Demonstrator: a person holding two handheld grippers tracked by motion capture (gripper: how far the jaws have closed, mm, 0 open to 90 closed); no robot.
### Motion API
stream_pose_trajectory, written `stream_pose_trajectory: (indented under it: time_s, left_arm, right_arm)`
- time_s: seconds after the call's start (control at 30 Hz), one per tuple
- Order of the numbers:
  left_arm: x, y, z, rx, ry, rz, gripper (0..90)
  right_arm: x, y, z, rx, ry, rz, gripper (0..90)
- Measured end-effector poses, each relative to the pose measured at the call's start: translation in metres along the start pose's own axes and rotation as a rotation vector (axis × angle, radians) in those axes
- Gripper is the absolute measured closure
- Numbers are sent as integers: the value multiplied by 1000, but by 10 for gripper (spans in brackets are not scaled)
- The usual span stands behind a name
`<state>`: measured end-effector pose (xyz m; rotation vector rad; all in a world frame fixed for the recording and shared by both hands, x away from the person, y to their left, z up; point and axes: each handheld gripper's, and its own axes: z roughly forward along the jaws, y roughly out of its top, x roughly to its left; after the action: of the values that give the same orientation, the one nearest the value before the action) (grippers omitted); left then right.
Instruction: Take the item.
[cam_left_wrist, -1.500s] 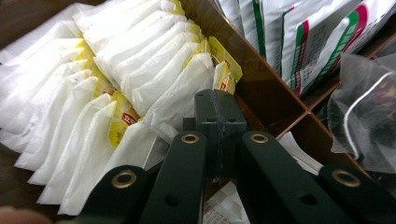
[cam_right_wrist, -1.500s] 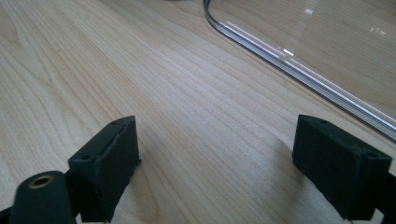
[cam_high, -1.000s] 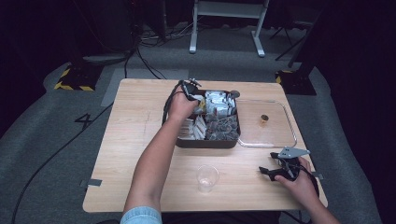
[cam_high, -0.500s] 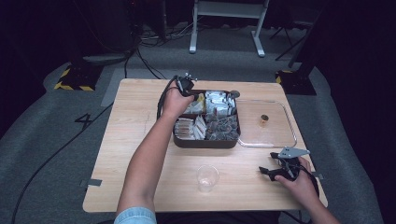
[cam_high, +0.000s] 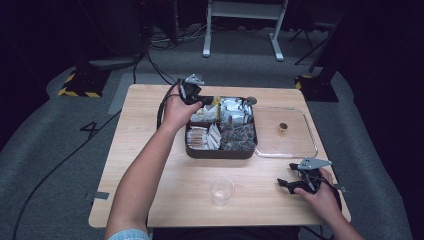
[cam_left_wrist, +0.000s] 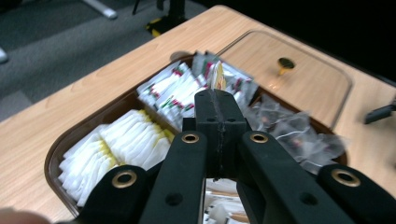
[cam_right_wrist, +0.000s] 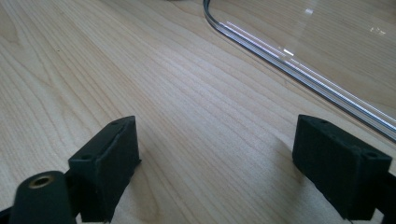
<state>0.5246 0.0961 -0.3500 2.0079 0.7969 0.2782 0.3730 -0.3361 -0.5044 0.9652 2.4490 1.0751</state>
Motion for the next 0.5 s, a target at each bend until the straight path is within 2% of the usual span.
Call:
stream_pose_trajectory:
  time_s: [0.13, 0.2, 0.23, 0.33, 0.5]
  left_arm:
    - [-8, 0, -8, -17, -16, 25, 900]
    - [-18, -4, -14, -32, -26, 55, 900]
    - [-18, -4, -14, -32, -26, 55, 900]
    - [-31, -9, -24, -61, -53, 83, 900]
    - [-44, -15, -31, -63, -74, 120, 900]
  right_arm:
    - [0, 0, 0, 0, 0, 0, 147]
    - [0, 0, 0, 0, 0, 0, 147]
    - [0, 0, 0, 0, 0, 0, 147]
    - [0, 0, 0, 0, 0, 0, 147]
    - [0, 0, 0, 0, 0, 0, 147]
